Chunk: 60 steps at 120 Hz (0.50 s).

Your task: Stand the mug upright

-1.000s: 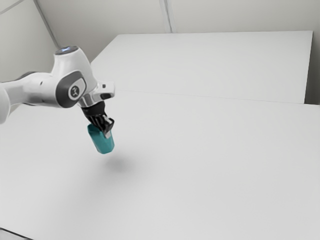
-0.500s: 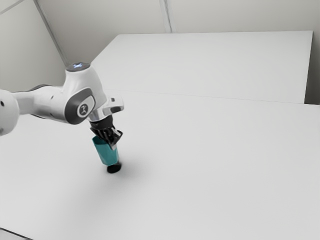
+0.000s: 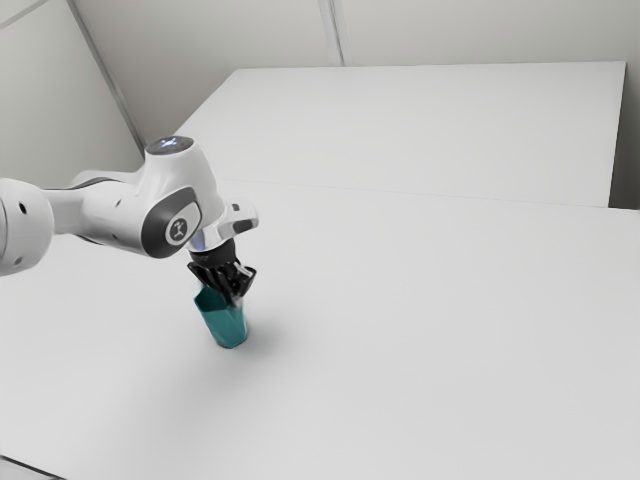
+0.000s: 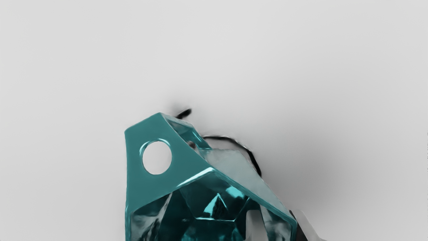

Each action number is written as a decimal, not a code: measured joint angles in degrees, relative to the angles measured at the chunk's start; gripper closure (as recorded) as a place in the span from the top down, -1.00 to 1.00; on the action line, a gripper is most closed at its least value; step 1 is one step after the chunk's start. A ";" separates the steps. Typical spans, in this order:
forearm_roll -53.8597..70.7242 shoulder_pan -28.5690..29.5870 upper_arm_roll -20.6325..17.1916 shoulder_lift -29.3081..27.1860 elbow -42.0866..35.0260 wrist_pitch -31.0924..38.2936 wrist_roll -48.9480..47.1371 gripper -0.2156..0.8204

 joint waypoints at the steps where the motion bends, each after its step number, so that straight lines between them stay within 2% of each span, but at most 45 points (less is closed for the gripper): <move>1: 0.00 -0.02 0.00 0.00 0.00 0.01 -0.07 -0.60; 20: -0.03 -0.25 -0.20 -0.44 0.10 0.21 -1.30 -0.33; 41: -0.41 -1.76 -0.64 -2.12 0.75 0.29 -2.32 0.13; 60: -0.80 -1.91 -0.78 -2.75 3.15 -0.76 -2.85 0.34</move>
